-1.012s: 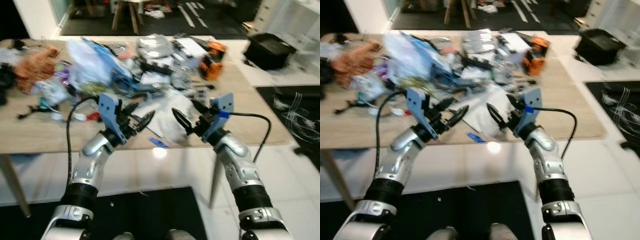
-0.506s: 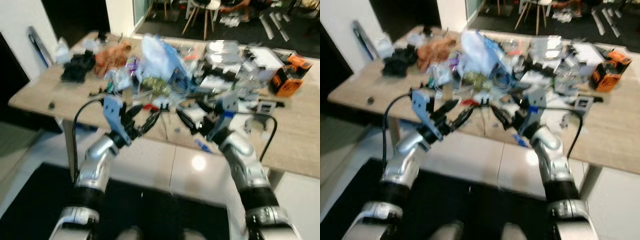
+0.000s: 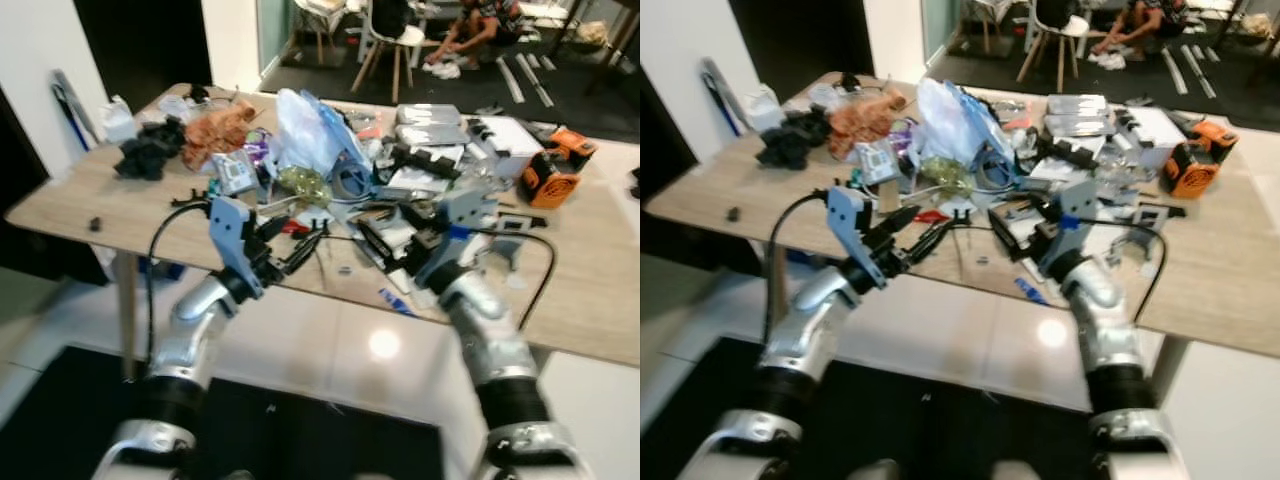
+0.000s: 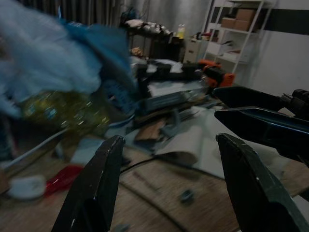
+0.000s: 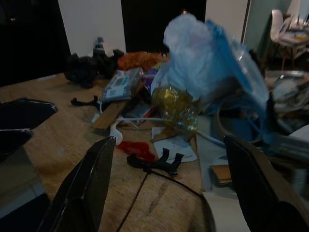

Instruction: Picking trash to rubbish bin

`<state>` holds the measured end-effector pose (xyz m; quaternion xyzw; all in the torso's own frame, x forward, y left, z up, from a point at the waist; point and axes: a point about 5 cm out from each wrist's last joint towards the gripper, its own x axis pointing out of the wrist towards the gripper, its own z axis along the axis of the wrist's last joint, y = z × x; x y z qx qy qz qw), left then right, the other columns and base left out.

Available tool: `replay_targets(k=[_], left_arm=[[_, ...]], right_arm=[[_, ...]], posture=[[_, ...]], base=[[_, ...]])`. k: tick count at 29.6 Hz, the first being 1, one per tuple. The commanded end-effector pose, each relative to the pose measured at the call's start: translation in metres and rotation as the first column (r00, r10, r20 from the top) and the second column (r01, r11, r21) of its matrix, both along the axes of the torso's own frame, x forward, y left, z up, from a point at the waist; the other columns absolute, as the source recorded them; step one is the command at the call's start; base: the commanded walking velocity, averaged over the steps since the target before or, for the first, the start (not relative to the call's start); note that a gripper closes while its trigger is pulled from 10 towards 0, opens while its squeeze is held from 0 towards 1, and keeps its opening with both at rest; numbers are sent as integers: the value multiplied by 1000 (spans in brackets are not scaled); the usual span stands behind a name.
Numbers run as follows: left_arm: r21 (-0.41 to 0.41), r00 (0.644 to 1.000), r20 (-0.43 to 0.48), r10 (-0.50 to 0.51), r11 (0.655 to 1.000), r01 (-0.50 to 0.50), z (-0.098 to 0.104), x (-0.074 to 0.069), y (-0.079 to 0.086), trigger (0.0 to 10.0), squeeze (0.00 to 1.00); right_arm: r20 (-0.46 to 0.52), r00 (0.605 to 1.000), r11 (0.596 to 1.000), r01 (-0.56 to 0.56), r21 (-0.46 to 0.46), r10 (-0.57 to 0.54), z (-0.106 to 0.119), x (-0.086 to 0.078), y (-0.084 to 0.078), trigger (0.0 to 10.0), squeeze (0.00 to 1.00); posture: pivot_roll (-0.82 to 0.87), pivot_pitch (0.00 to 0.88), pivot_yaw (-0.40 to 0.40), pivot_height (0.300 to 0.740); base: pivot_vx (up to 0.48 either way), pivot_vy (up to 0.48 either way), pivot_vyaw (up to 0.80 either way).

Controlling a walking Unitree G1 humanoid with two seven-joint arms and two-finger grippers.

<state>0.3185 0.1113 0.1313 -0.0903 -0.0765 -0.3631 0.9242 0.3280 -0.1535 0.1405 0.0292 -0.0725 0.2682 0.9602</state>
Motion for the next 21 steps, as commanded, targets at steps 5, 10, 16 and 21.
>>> replay_targets(k=[5,10,16,21], left_arm=[[11,1000,4,-9,1000,9,0,-1,1,10000,0],[12,1000,4,-13,1000,13,-1,-1,0,10000,0],[10,1000,4,-16,1000,16,-1,-1,0,10000,0],[8,1000,4,-15,1000,15,-1,-1,0,10000,0]], right_arm=[[-13,1000,1000,9,-3,-9,-2,1,-1,10000,0],[-14,1000,1000,10,-3,-10,-2,1,-1,10000,0],[-14,1000,1000,11,-1,-11,-2,0,-1,10000,0],[-13,1000,1000,12,0,-12,-2,1,-1,10000,0]], posture=[[-91,0,-23,740],[-91,0,-22,740],[-91,0,-22,740],[-91,0,-24,740]], base=[[248,0,0],[353,0,0],[365,0,0],[370,0,0]])
